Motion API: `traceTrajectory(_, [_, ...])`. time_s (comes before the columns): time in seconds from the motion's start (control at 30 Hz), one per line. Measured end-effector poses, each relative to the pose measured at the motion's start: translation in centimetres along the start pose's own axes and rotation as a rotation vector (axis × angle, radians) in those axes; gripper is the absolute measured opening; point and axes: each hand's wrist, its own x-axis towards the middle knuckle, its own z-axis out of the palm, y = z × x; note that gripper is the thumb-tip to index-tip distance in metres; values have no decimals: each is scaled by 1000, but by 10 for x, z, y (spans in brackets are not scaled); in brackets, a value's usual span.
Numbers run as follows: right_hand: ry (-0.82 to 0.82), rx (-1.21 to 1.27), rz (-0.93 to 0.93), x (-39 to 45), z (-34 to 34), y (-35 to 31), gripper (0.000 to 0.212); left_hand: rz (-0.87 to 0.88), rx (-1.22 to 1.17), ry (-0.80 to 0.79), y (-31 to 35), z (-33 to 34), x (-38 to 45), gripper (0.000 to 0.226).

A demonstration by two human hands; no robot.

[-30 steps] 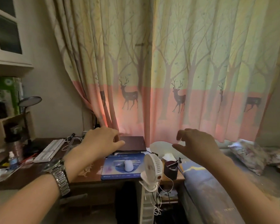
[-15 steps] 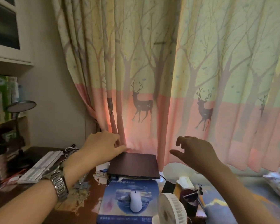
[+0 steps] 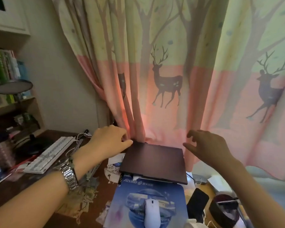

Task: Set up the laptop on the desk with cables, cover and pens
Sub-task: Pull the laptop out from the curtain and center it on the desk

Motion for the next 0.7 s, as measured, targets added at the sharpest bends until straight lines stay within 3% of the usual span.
traceTrajectory(0.2, [-149,73,34,37,66,13,35,-81,-52,-153,-24,64,39,30])
traceTrajectory(0.5, [-296,122,219,74,162,29,44,-5,-183,-293,-59,174,129,29])
traceTrajectory(0.7, [-388,282,423,106,227,31,65,19,-331,-397,-99,258,182,53])
